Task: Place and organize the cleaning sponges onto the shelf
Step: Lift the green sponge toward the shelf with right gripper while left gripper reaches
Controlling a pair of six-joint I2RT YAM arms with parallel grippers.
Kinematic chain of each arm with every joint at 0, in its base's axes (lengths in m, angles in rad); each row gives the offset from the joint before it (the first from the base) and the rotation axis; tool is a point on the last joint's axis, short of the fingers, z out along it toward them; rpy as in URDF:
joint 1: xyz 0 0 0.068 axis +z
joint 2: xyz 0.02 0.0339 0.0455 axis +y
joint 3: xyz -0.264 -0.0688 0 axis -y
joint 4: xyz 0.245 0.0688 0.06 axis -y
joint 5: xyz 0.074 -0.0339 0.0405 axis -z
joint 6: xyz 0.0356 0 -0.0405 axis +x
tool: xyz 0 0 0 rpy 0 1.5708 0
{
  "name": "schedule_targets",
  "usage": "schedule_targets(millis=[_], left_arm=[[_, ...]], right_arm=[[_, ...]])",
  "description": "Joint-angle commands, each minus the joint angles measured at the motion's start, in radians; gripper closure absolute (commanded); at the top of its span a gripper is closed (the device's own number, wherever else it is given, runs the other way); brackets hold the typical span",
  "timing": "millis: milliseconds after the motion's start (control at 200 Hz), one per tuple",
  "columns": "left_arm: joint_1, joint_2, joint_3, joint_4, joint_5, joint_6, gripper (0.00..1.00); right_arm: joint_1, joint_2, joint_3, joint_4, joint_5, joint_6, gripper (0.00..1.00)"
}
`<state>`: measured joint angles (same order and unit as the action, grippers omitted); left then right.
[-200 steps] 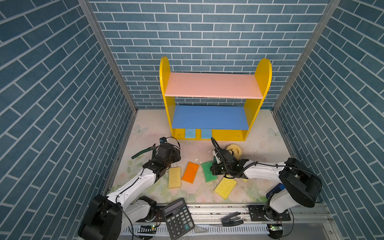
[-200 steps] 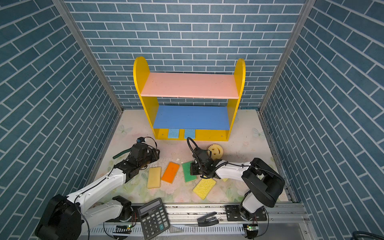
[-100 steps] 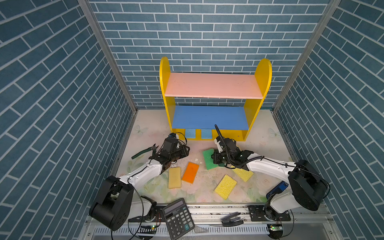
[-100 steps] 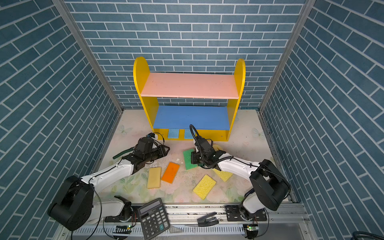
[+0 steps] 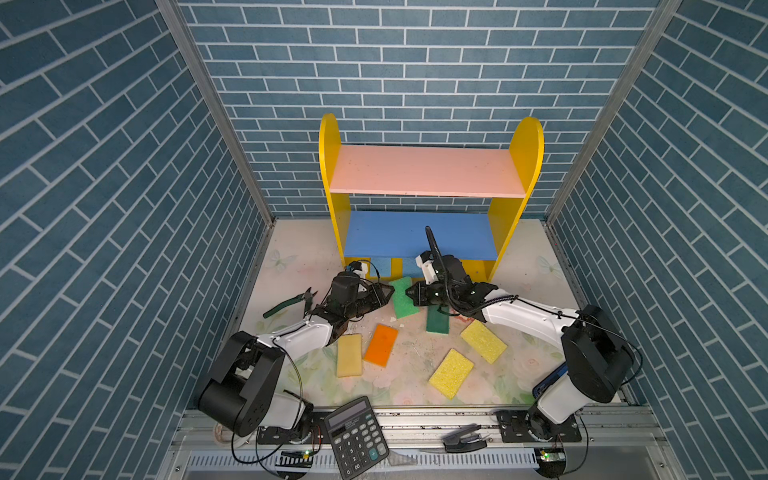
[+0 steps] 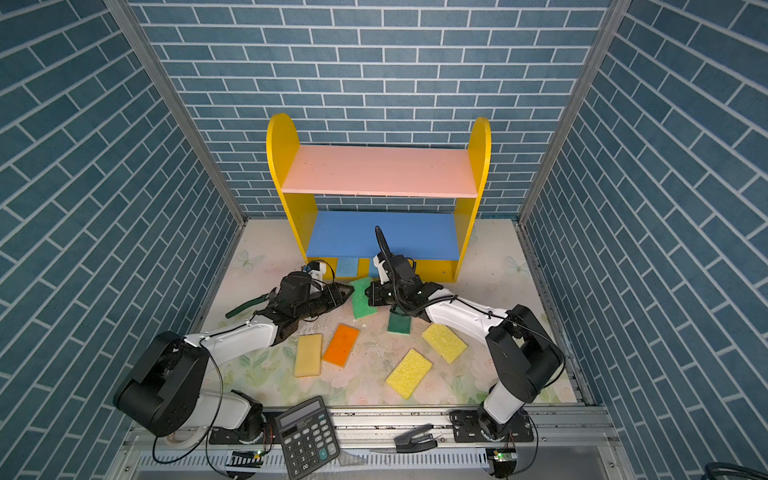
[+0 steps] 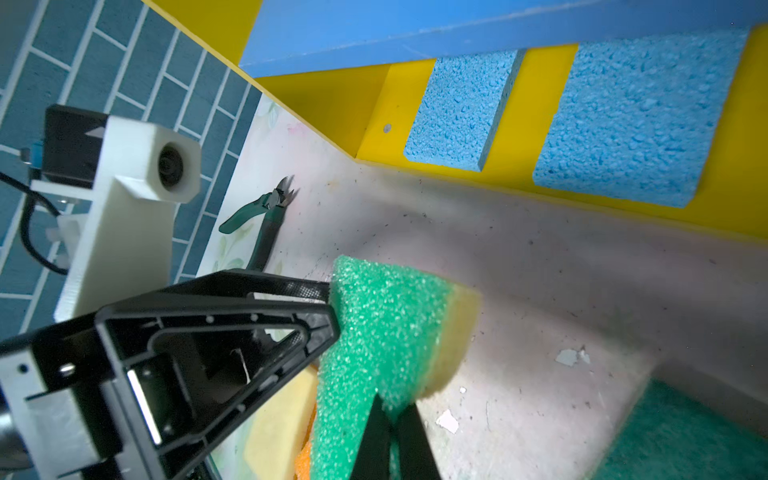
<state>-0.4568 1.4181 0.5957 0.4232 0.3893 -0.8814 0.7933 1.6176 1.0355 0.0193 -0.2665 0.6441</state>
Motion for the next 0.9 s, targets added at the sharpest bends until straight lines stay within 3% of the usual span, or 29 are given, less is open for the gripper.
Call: schedule_targets(millis=[0,320,500,730,780,855,895], left_arm=[[-0.005,0.009,-0.019,0.148,0.045,-0.063,0.53],[-0.007,0.022,-0.027,0.226,0.071,-0.112,0.54],[-0.007,0.015,-0.048,0.257,0.067,-0.122,0.82],[-0.007,0.018,-0.023,0.240,0.056,-0.110,0.98],[-0.007,0.021,-0.024,0.257,0.054,-0.116,1.00],[-0.007,0.024,-0.025,0.274,0.050,-0.120,1.00],[-0.008,0.024,-0.023,0.272,0.050,-0.123,1.00]], right_arm=[[0.005,0.017,0.045,0.018,-0.060,0.040,1.00],[0.020,0.047,0.100,-0.005,-0.015,0.044,1.00],[0.029,0.050,0.097,-0.002,0.012,0.048,1.00],[0.028,0.012,0.035,0.053,0.019,0.083,1.00],[0.028,0.000,0.013,0.081,0.007,0.087,0.91],[0.026,-0.013,-0.009,0.091,0.003,0.096,0.64],[0.024,-0.020,-0.020,0.096,-0.007,0.108,0.55]])
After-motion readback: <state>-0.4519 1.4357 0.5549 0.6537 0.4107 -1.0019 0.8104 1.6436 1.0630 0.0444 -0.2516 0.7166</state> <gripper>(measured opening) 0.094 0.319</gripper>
